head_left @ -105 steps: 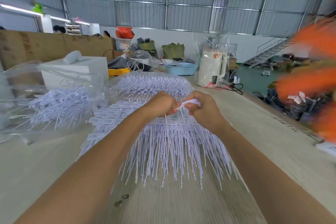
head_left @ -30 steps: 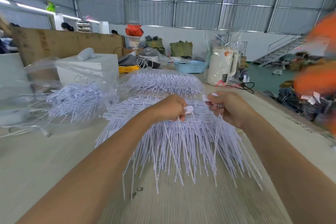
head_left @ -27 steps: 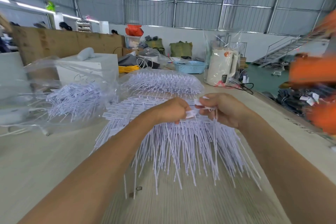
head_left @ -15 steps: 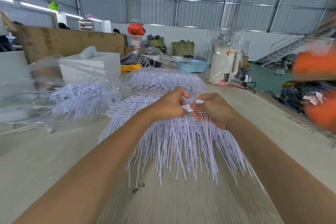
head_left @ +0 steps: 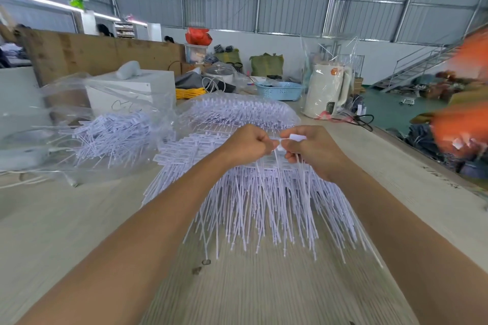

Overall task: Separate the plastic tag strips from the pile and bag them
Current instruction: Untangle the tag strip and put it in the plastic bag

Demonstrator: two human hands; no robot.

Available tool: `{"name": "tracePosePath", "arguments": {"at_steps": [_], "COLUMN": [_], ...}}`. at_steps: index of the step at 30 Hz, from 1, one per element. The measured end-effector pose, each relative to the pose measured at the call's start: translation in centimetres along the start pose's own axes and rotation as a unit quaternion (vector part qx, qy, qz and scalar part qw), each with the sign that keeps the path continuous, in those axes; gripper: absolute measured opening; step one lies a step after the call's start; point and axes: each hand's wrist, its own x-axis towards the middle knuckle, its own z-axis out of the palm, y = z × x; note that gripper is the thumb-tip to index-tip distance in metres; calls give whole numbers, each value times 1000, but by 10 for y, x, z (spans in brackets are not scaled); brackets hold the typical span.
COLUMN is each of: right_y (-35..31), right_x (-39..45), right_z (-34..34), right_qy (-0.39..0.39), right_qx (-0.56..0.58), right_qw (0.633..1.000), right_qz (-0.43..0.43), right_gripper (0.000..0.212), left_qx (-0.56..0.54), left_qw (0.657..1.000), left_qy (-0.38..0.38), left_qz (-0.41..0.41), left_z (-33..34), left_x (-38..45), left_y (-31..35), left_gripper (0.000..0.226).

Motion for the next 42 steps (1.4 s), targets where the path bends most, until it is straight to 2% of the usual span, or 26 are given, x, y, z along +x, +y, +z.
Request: {"name": "tracePosePath", "arguments": {"at_steps": [5,8,11,15,17,20,22,24,28,31,35,37,38,40,42], "right_y": [3,6,8,12,15,18,14,6,-15,-24,-24,-21,-20,-17,-14], "right_x": [2,3,5,7,9,12,13,15,20,23,26,27,28,28,28], "right_z": [6,11,13,15,8,-14,-23,-23,-26,-26,-17,-10,-6,4,11], "right_qy": [22,47,55,60,92,127,89,40,-4,-2,12,24,35,62,87], "right_qx": [-68,-66,-44,-57,-82,35,105,155,187,232,235,223,213,194,172], "right_qw": [997,995,995,993,989,991,991,987,979,968,966,968,971,975,979], "right_qz": [-41,-59,-65,-78,-81,-39,0,36,79,95,107,110,105,86,65], "right_gripper": [10,7,17,24,21,9,7,8,7,9,6,5,4,8,14], "left_qx": [-1,-19,-36,-74,-113,-75,-33,-13,32,63,110,63,-10,-185,-277], "left_qw": [1000,999,998,994,987,989,994,997,998,997,992,998,1000,979,947], "left_qy": [14,11,5,-24,-60,-53,-27,-24,-42,-48,-57,-15,-8,-60,-125], "left_qz": [-6,-31,-56,-74,-102,-120,-101,-69,-29,-20,-6,7,-5,-65,-102], "left_z": [1,-1,-3,-9,-13,-19,-18,-13,3,8,10,12,13,16,19], "left_x": [2,3,4,3,1,1,4,6,6,8,8,7,6,1,-5], "left_y": [0,2,5,4,1,-3,-6,-8,-17,-24,-24,-16,-10,3,11], "left_gripper": [30,27,26,33,34,32,28,33,34,30,17,33,39,45,45]}}
